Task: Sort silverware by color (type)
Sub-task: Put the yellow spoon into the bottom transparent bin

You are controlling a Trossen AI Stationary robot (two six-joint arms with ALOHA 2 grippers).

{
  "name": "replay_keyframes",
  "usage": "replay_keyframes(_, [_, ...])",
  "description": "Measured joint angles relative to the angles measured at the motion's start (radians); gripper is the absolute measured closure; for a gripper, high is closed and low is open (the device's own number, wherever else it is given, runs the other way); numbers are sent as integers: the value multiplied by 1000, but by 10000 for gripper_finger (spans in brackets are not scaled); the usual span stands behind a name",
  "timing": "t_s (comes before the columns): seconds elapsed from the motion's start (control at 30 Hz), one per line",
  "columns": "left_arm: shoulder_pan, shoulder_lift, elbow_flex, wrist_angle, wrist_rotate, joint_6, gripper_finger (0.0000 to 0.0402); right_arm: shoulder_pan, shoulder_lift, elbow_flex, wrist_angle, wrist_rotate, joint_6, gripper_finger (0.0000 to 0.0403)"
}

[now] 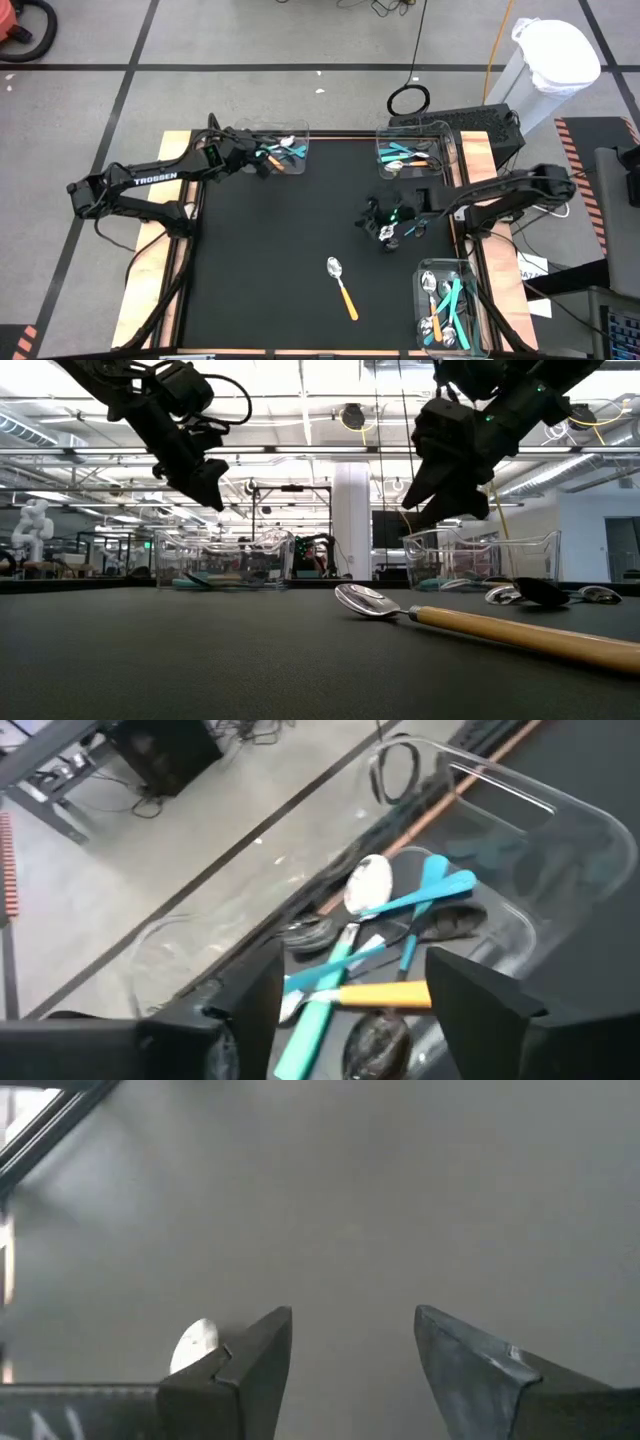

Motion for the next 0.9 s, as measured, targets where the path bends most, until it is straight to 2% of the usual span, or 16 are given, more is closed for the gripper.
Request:
replay_keyframes(0.07, [-7,0,0,-2,19,-1,151,49,51,0,51,0,38,200])
replay_keyframes(0.23, [-62,0,0,1,160,-87,147,167,189,7,197,0,130,217])
replay_keyframes(0.37, [-147,0,0,8,263,-197,146,249,293,89,186,5,161,233])
replay_keyframes(0.43, [-214,0,0,9,272,-233,146,286,344,144,171,5,163,241])
replay_keyframes(0.53, [-328,0,0,15,230,-281,146,328,413,241,87,7,160,252])
replay_keyframes(0.67, [-483,0,0,57,120,-322,146,364,503,351,-59,70,177,258])
replay_keyframes(0.77, [-583,0,0,93,30,-349,146,384,561,398,-68,107,243,254])
replay_keyframes(0.9, [-701,26,0,138,-70,-371,146,408,615,426,-67,77,273,236])
